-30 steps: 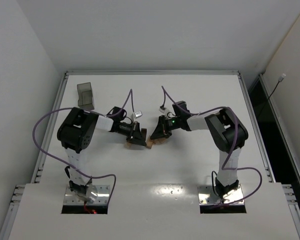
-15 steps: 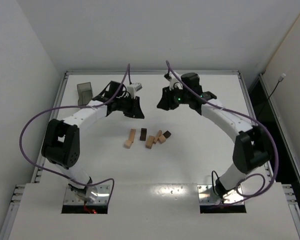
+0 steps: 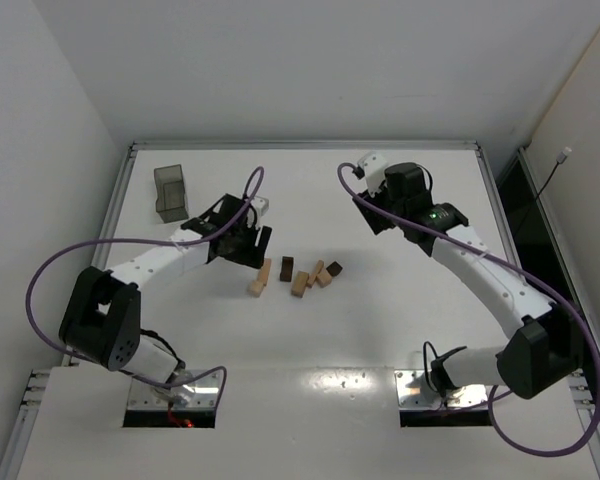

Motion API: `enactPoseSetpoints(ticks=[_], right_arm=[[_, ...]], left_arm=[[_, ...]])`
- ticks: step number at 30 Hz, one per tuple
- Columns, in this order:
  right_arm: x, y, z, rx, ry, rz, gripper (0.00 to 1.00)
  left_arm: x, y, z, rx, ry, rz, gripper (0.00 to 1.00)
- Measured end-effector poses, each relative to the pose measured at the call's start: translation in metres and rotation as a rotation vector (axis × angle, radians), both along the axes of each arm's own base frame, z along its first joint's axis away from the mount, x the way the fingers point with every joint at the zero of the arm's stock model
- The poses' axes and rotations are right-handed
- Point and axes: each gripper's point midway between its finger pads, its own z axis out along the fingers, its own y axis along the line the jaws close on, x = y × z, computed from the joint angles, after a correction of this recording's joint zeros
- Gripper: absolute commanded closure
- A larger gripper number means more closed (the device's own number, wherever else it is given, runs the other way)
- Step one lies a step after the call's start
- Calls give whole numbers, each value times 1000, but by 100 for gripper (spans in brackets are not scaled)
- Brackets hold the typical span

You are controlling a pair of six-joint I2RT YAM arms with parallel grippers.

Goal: Build the wood block tower

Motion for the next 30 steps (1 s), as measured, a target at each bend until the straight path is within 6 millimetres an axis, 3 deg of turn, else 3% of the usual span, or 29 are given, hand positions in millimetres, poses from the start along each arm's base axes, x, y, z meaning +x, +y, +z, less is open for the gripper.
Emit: enactPoseSetpoints(ticks=[5,15,23,30], right_arm=[[-8,-4,-3,-30,27,21,40],[-11,-11,-8,-37,54,18,39],[-14,-10,-11,-38,72,33,37],[-15,-10,-15,-42,88,37,37]], left_arm=[[-13,-2,-13,53,6,1,40],[-4,-12,-49,106,91,13,42],[1,-21,-57,99,115,15,41],[-7,-30,-71,117,149,-11,42]])
